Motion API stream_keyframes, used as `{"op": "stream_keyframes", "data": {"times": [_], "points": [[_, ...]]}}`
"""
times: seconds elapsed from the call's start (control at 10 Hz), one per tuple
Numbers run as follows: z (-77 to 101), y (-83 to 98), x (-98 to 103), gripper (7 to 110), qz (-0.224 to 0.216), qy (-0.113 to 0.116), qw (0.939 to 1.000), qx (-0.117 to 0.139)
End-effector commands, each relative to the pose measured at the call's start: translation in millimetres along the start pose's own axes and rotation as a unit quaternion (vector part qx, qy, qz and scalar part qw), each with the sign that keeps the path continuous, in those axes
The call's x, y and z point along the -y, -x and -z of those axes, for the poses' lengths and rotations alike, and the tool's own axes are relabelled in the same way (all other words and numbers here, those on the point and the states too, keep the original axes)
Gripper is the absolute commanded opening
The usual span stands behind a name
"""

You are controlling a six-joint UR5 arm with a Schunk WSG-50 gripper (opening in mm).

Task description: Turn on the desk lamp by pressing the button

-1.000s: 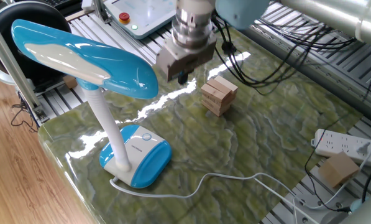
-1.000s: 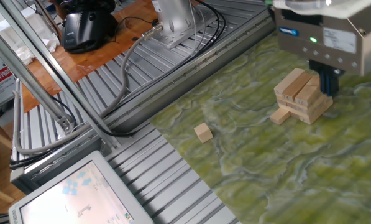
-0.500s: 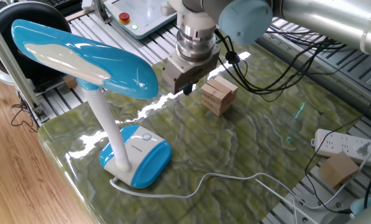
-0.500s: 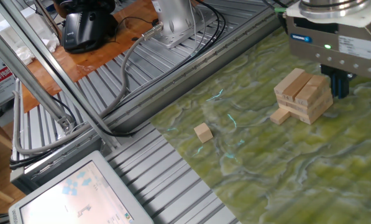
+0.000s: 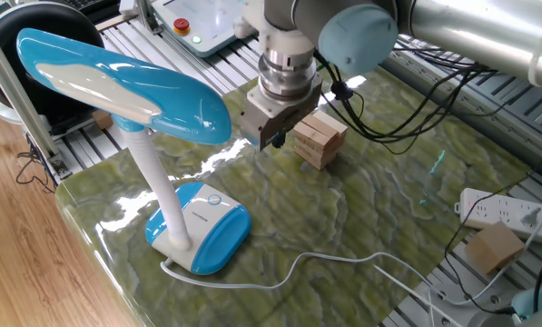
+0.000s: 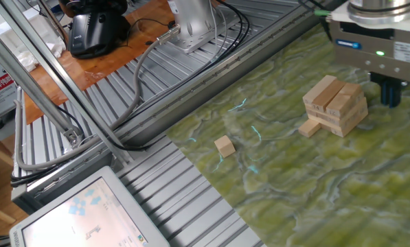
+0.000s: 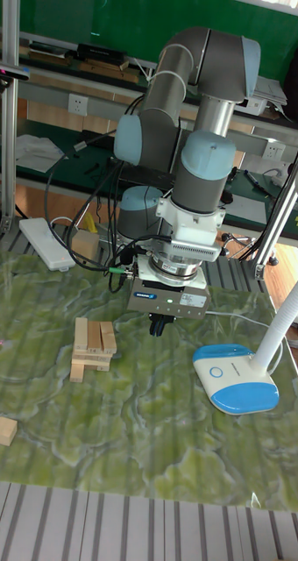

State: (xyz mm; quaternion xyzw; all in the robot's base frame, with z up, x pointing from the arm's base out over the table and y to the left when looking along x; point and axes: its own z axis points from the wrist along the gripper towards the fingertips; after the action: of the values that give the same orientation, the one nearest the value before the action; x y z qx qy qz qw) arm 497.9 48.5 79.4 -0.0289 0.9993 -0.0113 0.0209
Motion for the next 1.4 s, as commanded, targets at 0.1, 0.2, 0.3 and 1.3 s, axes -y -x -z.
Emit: {"op": "stream_keyframes", "data": {"times": [0.1,0.2,0.3,1.3], "points": [[-0.6,-14.3,-24.3,7,0.004,0.011,0.9999,-0.009],[3.7,-13.4,-30.6,7,0.004,0.011,0.9999,-0.011],[7.5,-13.1,-37.7,7,0.004,0.014,0.9998,-0.013],[14.1,-25.7,-78.7,7,-0.009,0.042,0.9990,-0.013]]}}
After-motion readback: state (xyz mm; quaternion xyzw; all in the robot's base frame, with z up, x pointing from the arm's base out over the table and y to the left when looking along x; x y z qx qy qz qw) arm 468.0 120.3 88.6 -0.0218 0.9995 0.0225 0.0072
